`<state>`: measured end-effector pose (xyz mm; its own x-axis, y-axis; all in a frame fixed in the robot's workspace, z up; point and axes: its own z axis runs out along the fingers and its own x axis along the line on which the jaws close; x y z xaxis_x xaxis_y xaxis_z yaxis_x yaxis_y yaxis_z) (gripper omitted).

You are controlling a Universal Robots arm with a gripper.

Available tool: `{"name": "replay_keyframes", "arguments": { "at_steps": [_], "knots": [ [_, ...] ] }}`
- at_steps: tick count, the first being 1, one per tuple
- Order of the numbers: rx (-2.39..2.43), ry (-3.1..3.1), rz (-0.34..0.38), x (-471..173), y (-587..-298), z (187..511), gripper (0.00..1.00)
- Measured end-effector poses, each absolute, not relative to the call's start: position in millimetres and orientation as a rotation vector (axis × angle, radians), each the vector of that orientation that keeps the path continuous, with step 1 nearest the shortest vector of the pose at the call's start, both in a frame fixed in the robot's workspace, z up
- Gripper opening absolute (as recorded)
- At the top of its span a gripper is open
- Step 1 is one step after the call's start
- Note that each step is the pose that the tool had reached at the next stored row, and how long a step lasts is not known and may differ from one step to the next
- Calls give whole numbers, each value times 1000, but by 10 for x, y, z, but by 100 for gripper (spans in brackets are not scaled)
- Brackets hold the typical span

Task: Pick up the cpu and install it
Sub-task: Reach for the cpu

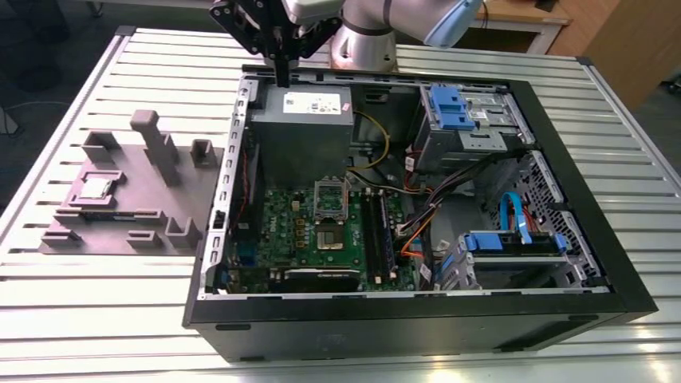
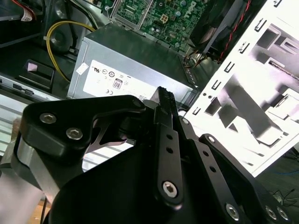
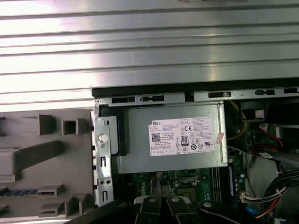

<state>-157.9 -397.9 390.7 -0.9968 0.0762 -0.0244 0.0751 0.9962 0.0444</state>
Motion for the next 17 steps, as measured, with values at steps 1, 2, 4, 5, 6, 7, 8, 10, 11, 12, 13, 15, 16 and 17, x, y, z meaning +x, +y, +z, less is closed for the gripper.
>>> {"name": "replay_keyframes", "arguments": {
  "at_steps": [1,2,4,5,6,7,8,10,11,12,13,15,16,17],
  "knots": [
    [118,3113,68,-1582,-3979,3907,10],
    [118,3113,68,-1585,-3979,3907,10],
    [118,3113,68,-1591,-3979,3906,10],
    [118,3113,68,-1653,-3979,3904,10],
    [118,3113,68,-1656,-3979,3903,10],
    [118,3113,68,-1656,-3979,3903,10],
    [118,3113,68,-1657,-3979,3903,10],
    [118,3113,68,-1663,-3979,3903,10],
    [118,3113,68,-1665,-3979,3903,10],
    [118,3113,68,-1667,-3979,3903,10],
    [118,3113,68,-1671,-3979,3903,10],
    [118,3113,68,-1672,-3979,3903,10],
    [118,3113,68,-1672,-3979,3903,10],
    [118,3113,68,-1673,-3979,3904,10]
  ]
}}
